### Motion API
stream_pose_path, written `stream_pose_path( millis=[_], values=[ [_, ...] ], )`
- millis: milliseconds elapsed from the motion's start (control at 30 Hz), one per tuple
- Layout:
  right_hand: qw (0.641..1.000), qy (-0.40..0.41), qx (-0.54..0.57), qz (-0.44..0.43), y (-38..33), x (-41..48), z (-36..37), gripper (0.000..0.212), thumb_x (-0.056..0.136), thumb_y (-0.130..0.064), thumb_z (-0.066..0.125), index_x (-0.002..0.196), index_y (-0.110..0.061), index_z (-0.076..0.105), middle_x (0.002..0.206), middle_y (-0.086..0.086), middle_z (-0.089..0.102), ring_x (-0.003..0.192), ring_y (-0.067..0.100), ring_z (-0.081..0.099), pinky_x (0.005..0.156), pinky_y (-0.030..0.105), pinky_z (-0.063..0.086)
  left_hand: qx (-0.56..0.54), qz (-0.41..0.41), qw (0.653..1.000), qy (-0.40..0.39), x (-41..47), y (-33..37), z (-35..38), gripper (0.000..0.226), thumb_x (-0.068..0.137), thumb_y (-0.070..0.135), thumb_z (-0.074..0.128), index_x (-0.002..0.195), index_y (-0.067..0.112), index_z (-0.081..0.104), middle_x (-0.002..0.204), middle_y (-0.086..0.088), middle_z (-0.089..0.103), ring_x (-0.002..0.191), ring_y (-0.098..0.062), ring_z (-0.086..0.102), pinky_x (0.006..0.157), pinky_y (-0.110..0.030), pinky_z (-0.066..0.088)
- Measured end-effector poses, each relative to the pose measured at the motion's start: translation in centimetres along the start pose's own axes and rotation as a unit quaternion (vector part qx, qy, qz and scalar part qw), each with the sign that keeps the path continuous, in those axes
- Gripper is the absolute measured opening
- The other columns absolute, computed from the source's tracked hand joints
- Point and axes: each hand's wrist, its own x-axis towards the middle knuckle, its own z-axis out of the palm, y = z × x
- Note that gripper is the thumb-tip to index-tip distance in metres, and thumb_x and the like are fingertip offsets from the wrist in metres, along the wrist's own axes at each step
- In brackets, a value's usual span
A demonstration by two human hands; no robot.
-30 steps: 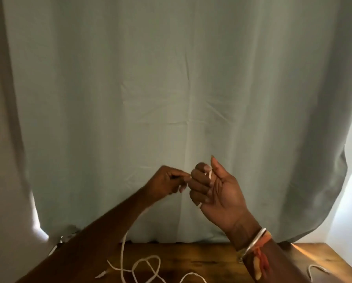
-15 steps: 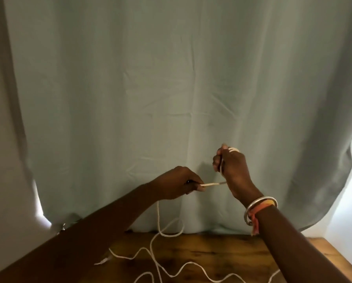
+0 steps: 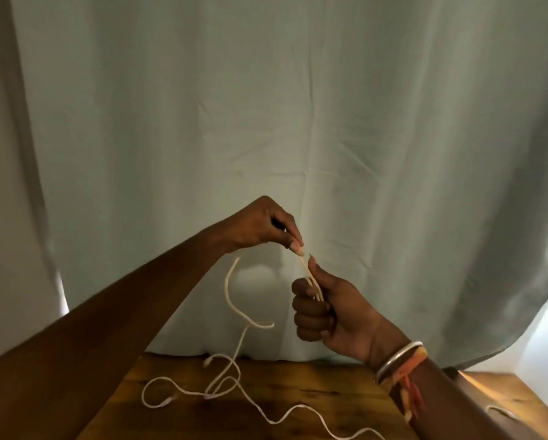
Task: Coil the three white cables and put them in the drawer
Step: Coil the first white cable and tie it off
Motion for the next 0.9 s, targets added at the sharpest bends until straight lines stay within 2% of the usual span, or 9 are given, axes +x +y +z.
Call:
stream_pose_path(
  millis=[100,233,333,467,533,600,733,800,900],
  values=[
    [0.985,-0.145,0.081,-0.045,-0.6,-0.2,1.8,0.055,0.104,-0.053,0.025,0.076,-0.013,0.05,0.054,-0.004,0.029,0.047,0.01,0.024,0.048,0.024,0.029,-0.112,-0.025,0.992,0.05,-0.6,-1.7,0.5,0.005,0.074,0.015,0.08,0.078,0.015,0.079,0.075,-0.031,0.059,0.06,-0.029,0.04,0.048,-0.026,0.029],
    [0.956,-0.177,0.135,-0.191,-2.6,-0.2,4.6,0.045,0.106,-0.042,0.026,0.085,-0.013,0.054,0.059,-0.004,0.034,0.051,0.009,0.031,0.056,0.024,0.034,-0.203,-0.076,0.97,0.106,-1.3,-3.1,3.3,0.014,0.084,0.015,0.068,0.076,0.02,0.077,0.06,-0.01,0.059,0.047,-0.015,0.042,0.047,-0.022,0.028],
    [0.926,-0.114,0.164,-0.32,-4.5,0.1,5.6,0.039,0.105,-0.038,0.03,0.084,-0.016,0.055,0.059,-0.006,0.044,0.053,0.007,0.041,0.059,0.022,0.04,-0.198,-0.082,0.972,0.094,-2.0,-3.1,5.5,0.036,0.094,0.012,0.058,0.065,0.027,0.073,0.054,0.002,0.055,0.047,-0.011,0.038,0.05,-0.026,0.023],
    [0.87,0.026,0.183,-0.456,-7.3,0.9,4.5,0.034,0.104,-0.034,0.037,0.08,-0.017,0.053,0.059,-0.005,0.048,0.055,0.01,0.048,0.063,0.024,0.046,-0.147,-0.069,0.986,0.044,-2.4,-2.2,7.2,0.026,0.095,0.029,0.06,0.073,0.031,0.074,0.062,-0.003,0.054,0.048,-0.01,0.04,0.045,-0.025,0.03],
    [0.851,0.137,0.147,-0.486,-8.0,1.7,3.5,0.03,0.105,-0.032,0.04,0.083,-0.016,0.052,0.06,-0.003,0.048,0.056,0.012,0.048,0.066,0.027,0.043,-0.109,-0.059,0.992,0.02,-2.0,-1.6,7.8,0.025,0.095,0.03,0.059,0.077,0.023,0.074,0.061,-0.002,0.056,0.048,-0.01,0.044,0.044,-0.022,0.034],
    [0.83,0.244,0.066,-0.497,-7.9,2.5,2.2,0.029,0.106,-0.029,0.04,0.084,-0.015,0.052,0.06,-0.001,0.049,0.057,0.014,0.048,0.066,0.03,0.043,-0.066,-0.05,0.997,0.004,-1.5,-1.0,8.2,0.029,0.097,0.026,0.057,0.08,0.007,0.071,0.061,-0.003,0.056,0.048,-0.008,0.045,0.045,-0.019,0.037],
    [0.746,0.392,-0.316,-0.437,-6.1,3.3,-0.5,0.034,0.106,-0.034,0.036,0.085,-0.018,0.058,0.064,0.001,0.057,0.061,0.016,0.054,0.066,0.033,0.047,0.082,-0.024,0.995,-0.042,-0.6,-0.7,7.6,0.028,0.095,0.022,0.06,0.089,-0.001,0.073,0.063,-0.007,0.061,0.05,-0.003,0.05,0.055,-0.01,0.04],
    [0.758,0.381,-0.408,-0.338,-5.5,3.0,-1.1,0.039,0.106,-0.038,0.037,0.086,-0.014,0.059,0.064,0.004,0.058,0.059,0.016,0.055,0.062,0.03,0.046,0.183,-0.023,0.98,-0.076,-0.2,-1.0,6.8,0.025,0.092,0.023,0.063,0.099,0.002,0.075,0.073,-0.013,0.069,0.055,-0.003,0.053,0.063,-0.015,0.047],
    [0.772,0.367,-0.471,-0.219,-5.1,2.7,-1.1,0.044,0.106,-0.039,0.036,0.084,-0.011,0.061,0.061,0.006,0.06,0.058,0.018,0.058,0.062,0.028,0.049,0.273,-0.037,0.954,-0.119,-0.1,-0.9,6.0,0.024,0.09,0.025,0.066,0.107,0.01,0.075,0.085,-0.012,0.072,0.063,-0.009,0.057,0.079,-0.034,0.054]
  ],
)
